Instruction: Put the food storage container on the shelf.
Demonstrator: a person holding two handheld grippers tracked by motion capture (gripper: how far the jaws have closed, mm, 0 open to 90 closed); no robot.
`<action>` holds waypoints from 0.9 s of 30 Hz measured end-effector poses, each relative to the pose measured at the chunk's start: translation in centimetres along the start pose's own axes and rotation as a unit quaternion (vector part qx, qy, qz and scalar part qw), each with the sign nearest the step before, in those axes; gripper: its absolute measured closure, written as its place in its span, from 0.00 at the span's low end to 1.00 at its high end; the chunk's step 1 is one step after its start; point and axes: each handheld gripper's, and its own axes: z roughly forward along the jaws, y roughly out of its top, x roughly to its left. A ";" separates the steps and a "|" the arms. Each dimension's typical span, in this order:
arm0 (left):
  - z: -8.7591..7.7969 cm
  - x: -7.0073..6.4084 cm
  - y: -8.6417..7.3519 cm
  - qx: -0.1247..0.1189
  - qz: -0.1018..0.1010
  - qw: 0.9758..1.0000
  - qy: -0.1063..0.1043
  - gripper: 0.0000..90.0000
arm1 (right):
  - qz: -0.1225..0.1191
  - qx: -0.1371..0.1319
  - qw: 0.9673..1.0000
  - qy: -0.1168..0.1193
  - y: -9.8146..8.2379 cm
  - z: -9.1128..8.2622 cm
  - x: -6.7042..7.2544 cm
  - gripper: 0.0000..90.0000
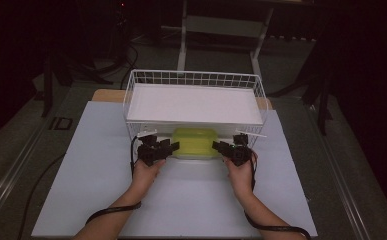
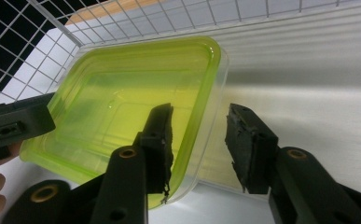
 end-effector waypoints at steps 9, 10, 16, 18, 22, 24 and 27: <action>-1.8 -0.1 -0.7 -0.014 0.009 1.000 0.001 0.52 | -0.015 0.001 1.000 0.011 -0.6 -1.9 0.4 0.61; -2.0 -0.2 -0.7 -0.015 0.009 1.000 0.001 0.49 | -0.024 0.001 1.000 0.012 -0.8 -2.1 0.5 0.61; -3.9 -0.9 -0.7 -0.020 0.034 0.999 0.013 0.44 | -0.046 0.000 0.999 0.024 -1.4 -3.3 1.6 0.62; -4.3 -1.0 -0.6 -0.014 0.030 0.999 0.013 0.41 | -0.057 0.001 0.998 0.030 -1.7 -3.6 2.1 0.63; -5.0 -1.4 -0.9 -0.009 0.039 0.999 0.020 0.34 | -0.072 0.010 0.997 0.036 -2.4 -3.8 3.1 0.66; -5.4 -1.4 -1.2 -0.009 0.040 0.999 0.013 0.29 | -0.080 0.015 0.996 0.035 -2.9 -3.6 3.5 0.69; -6.1 -1.4 -1.7 -0.007 0.050 0.999 -0.016 0.18 | -0.088 0.032 0.995 0.038 -3.4 -3.0 4.1 0.81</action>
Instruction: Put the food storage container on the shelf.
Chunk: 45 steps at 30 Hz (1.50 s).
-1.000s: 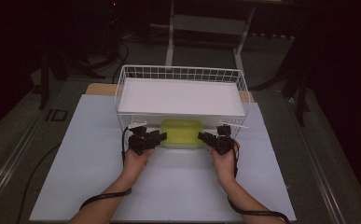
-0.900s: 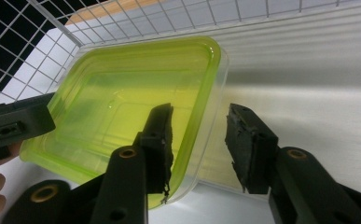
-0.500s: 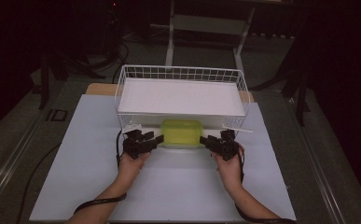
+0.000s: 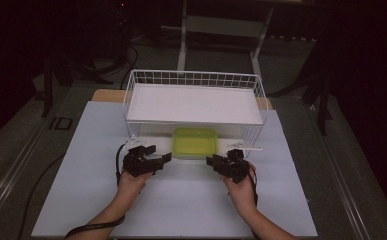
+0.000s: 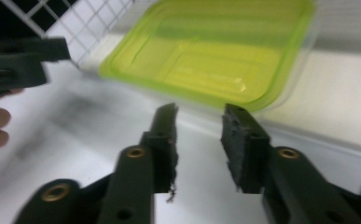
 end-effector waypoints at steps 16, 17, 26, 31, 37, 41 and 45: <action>-2.8 -0.9 -1.5 -0.015 0.028 0.999 -0.029 0.02 | -0.045 0.035 0.998 -0.024 -0.3 3.5 1.6 1.00; -3.0 -0.9 -1.5 -0.015 0.029 0.999 -0.028 0.02 | -0.043 0.034 0.998 -0.026 -0.1 3.7 1.5 1.00; -5.1 -1.2 -2.0 -0.027 0.064 0.998 0.003 0.02 | -0.038 0.027 0.998 -0.037 0.7 5.3 0.9 1.00; -5.2 -1.1 -2.4 -0.032 0.067 0.997 0.003 0.02 | -0.034 0.019 0.998 -0.040 1.5 6.2 0.9 1.00; -4.9 -1.0 -2.6 -0.030 0.073 0.997 0.007 0.02 | -0.022 0.009 0.999 -0.045 2.3 7.5 0.9 1.00; -4.8 -0.9 -2.7 -0.030 0.077 0.997 0.011 0.02 | -0.022 0.001 0.999 -0.050 2.6 8.3 0.8 1.00; -4.9 -0.8 -2.8 -0.033 0.073 0.997 0.010 0.02 | -0.018 0.000 0.998 -0.052 2.9 8.7 0.8 1.00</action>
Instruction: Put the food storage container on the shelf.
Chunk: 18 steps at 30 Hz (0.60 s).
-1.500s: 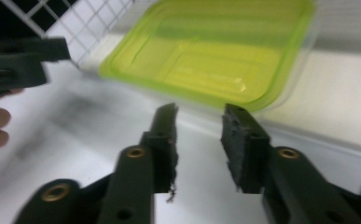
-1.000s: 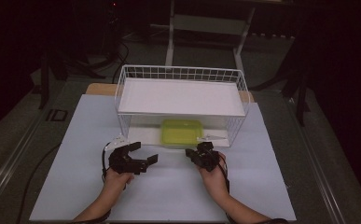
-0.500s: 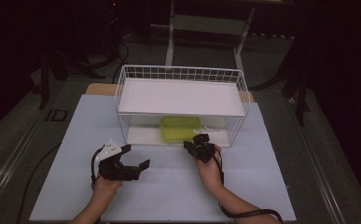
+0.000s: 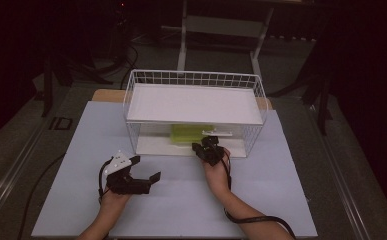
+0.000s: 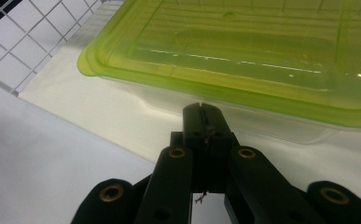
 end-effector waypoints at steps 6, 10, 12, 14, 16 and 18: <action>0.1 0.0 0.0 0.001 -0.002 1.000 0.000 0.02 | 0.003 -0.001 1.000 0.001 0.4 0.5 0.2 1.00; 0.0 -0.1 -0.1 -0.001 0.002 1.000 -0.002 0.02 | 0.009 -0.002 1.000 0.000 0.8 0.7 0.2 1.00; 0.0 -0.1 0.0 -0.001 0.004 1.000 -0.002 0.02 | 0.010 -0.003 1.000 -0.003 1.0 0.9 0.2 1.00; -0.1 0.0 0.0 -0.006 0.002 1.000 -0.004 0.02 | 0.009 -0.002 1.000 -0.006 1.1 1.0 0.1 1.00; -0.1 0.0 0.0 -0.007 0.002 1.000 -0.004 0.02 | 0.011 0.001 1.000 -0.004 1.2 1.2 0.1 1.00; -0.1 0.1 -0.1 -0.005 0.001 1.000 -0.004 0.02 | 0.010 0.002 1.000 -0.005 1.1 1.3 0.1 1.00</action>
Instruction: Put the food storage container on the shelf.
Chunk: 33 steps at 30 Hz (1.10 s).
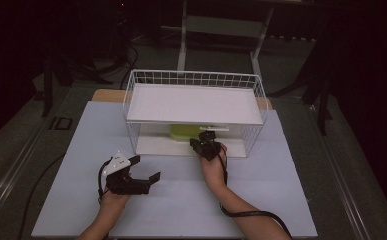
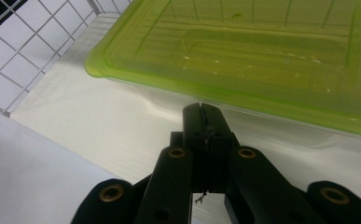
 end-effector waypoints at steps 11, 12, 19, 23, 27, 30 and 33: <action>0.0 0.1 0.1 -0.008 0.016 1.000 -0.010 0.02 | -0.030 -0.010 0.999 0.014 -0.8 -1.0 0.6 0.93; 0.1 0.1 0.1 -0.009 0.019 1.000 -0.008 0.02 | -0.035 -0.009 0.999 0.014 -0.9 -1.2 0.7 0.93; 0.1 -0.2 0.4 -0.003 0.031 0.999 -0.024 0.02 | -0.043 -0.004 0.999 0.023 -1.7 -2.6 0.5 0.82; 0.2 -0.5 0.6 -0.002 0.032 0.999 -0.040 0.02 | -0.061 -0.004 0.997 0.042 -2.2 -3.5 0.7 0.74; 0.1 -0.8 1.0 -0.007 0.039 0.998 -0.051 0.02 | -0.080 -0.006 0.995 0.063 -2.6 -4.5 1.1 0.58; 0.0 -0.9 1.3 -0.011 0.039 0.998 -0.056 0.02 | -0.084 -0.014 0.993 0.082 -2.9 -5.3 1.4 0.42; -0.3 -0.9 1.4 -0.017 0.039 0.997 -0.062 0.02 | -0.082 -0.016 0.991 0.102 -3.0 -5.9 1.5 0.32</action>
